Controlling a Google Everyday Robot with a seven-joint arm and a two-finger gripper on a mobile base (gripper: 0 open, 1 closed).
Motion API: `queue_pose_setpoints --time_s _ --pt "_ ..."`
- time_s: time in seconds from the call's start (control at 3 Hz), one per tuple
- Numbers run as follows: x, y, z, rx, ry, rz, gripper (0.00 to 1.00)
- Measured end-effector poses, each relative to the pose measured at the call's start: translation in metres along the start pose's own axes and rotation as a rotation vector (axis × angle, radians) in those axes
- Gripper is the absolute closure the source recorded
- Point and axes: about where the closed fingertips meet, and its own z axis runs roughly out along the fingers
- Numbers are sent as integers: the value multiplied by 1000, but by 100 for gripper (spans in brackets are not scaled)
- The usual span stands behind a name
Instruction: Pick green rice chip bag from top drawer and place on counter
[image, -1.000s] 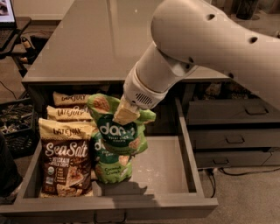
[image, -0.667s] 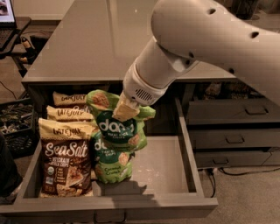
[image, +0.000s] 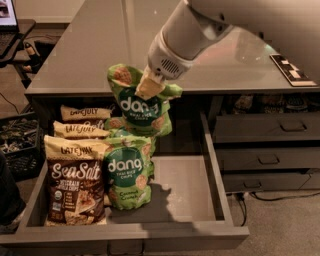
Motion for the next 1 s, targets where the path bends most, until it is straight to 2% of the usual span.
queue_pose_setpoints --time_s 0.33,0.67,1.0 --pt "-15 -41 -26 73 8 -23 100" --pt "-15 -41 -26 73 8 -23 100" --pt "-18 -65 -30 87 -20 -20 100"
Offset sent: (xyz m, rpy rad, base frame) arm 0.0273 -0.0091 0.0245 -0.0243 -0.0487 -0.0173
